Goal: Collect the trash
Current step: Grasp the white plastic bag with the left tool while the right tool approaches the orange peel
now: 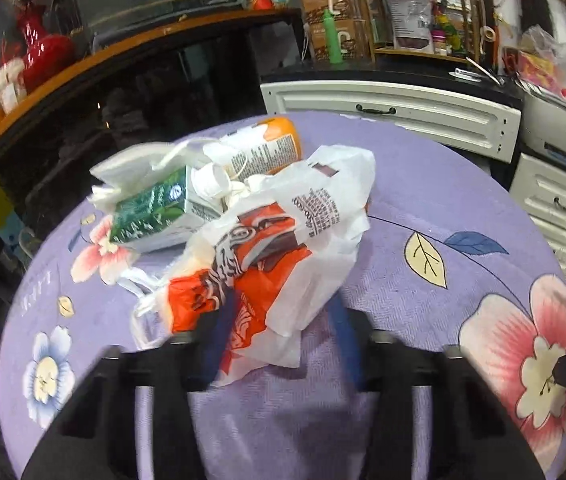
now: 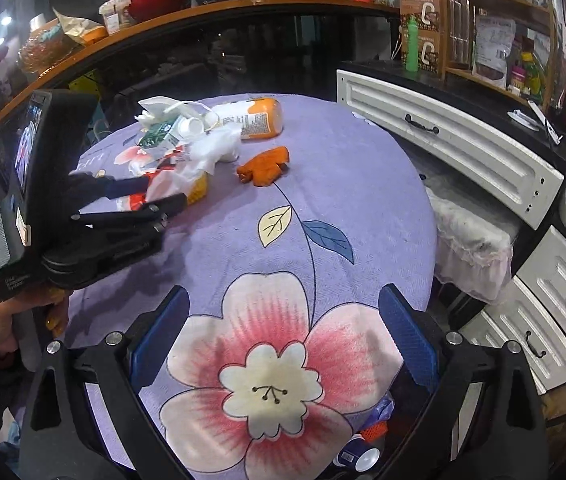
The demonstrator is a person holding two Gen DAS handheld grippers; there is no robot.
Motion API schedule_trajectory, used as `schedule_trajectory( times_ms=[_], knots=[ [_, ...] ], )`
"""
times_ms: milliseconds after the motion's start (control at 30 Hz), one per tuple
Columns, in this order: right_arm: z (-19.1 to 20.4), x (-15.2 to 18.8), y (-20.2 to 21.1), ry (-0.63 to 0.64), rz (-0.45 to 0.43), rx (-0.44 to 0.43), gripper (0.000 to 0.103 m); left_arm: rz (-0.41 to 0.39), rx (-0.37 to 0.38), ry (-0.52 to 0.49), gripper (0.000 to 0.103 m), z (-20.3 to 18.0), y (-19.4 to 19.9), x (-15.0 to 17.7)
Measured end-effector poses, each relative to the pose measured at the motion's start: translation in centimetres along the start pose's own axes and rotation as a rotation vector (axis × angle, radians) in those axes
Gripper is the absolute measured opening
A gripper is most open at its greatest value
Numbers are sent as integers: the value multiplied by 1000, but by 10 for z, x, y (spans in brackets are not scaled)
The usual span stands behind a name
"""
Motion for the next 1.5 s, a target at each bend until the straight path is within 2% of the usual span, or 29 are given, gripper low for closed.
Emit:
schedule_trajectory(
  times_ms=[100, 200, 400, 600, 967, 1100, 1200, 1267, 1300, 1333, 1433, 1500],
  knots=[
    [-1, -6, -5, -2, -1, -6, 94, -15, 13, 38, 7, 10, 7, 3],
    [1, -13, -10, 5, -6, -18, 94, -44, 21, 65, 4, 23, 24, 6],
    [12, -35, -29, 54, -1, -36, 94, -122, 48, 128, 3, 53, 73, 12],
    [23, -59, -60, 117, 28, -25, 94, -196, 46, 146, 3, 72, 114, 16],
    [35, -94, -132, 132, 142, 4, 94, -264, 16, 187, 3, 101, 144, 24],
    [38, -103, -154, 143, 177, 26, 90, -268, 11, 199, 3, 112, 145, 29],
    [37, -108, -166, 144, 194, 50, 85, -265, 13, 209, 3, 117, 143, 33],
    [36, -109, -173, 130, 209, 51, 75, -265, 16, 210, 3, 118, 143, 35],
    [36, -109, -175, 121, 210, 40, 73, -265, 15, 209, 3, 118, 143, 35],
    [36, -111, -174, 120, 200, 44, 65, -264, 17, 210, 3, 119, 143, 36],
    [35, -111, -173, 111, 193, 42, 55, -258, 25, 207, 3, 117, 142, 40],
    [36, -109, -169, 113, 185, 36, 33, -260, 31, 205, 3, 114, 143, 41]
  ],
)
Point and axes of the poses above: each gripper's, at about its wrist camera, not at the fingertips, and y roughly against the way its jaws point, z to its left, x to its underside, the point moved 9 cm from there along -y, roughly the way its jaws point, and after that the axes turned 3 degrees about z, right-handed, at the moved point
